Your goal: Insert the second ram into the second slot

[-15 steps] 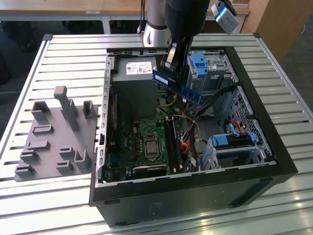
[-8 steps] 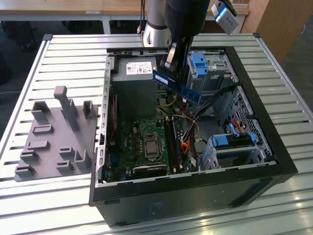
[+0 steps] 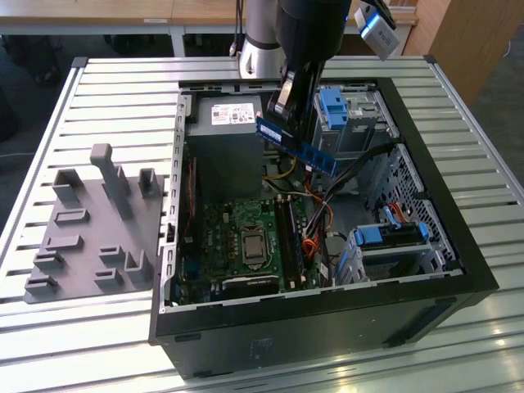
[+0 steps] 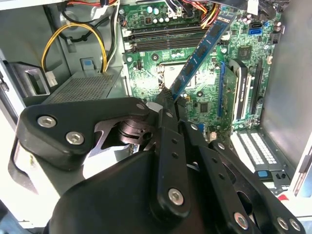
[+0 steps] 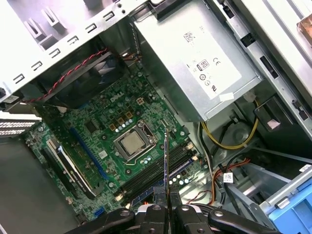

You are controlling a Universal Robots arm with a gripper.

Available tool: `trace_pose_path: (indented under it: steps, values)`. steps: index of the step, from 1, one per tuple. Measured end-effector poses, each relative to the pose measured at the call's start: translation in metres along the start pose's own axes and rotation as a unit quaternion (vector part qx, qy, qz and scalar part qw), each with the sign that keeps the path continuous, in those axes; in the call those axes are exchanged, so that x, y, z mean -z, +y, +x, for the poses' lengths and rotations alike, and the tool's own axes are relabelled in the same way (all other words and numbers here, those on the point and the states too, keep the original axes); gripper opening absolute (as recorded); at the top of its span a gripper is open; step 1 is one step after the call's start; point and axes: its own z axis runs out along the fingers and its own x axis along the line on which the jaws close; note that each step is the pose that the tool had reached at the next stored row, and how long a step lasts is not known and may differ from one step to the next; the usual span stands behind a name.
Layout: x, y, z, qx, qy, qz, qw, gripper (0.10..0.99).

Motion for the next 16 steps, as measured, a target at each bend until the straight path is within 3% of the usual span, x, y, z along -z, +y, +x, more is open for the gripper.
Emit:
trace_pose_path:
  steps: [7,16]
  values:
    - [-0.0004,0.0000,0.0000,-0.029,-0.0011,0.0005,0.9996,0.137]
    - [-0.0014,0.0000,0.0000,-0.066,-0.0025,0.0011,0.9978,0.137]
